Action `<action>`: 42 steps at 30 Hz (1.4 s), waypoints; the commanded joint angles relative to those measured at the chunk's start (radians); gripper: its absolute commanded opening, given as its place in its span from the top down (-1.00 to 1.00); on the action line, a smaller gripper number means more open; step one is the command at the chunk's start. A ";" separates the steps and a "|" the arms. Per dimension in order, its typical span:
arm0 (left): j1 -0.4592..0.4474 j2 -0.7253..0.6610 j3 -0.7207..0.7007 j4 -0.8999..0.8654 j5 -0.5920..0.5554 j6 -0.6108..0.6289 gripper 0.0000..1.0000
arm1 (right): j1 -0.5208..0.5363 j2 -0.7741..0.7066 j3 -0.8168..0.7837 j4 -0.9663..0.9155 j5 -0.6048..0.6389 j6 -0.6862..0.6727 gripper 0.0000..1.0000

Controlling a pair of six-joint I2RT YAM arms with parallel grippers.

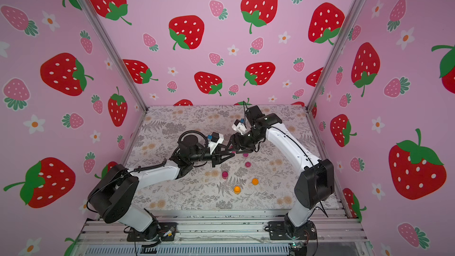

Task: Close the paint jar lid
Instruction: Pick up the paint jar from the center of the board, then pick up the lid from the center of the board.

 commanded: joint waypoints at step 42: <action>0.004 -0.196 -0.143 0.122 0.018 -0.051 1.00 | -0.037 0.387 0.095 -0.046 0.725 0.047 -0.15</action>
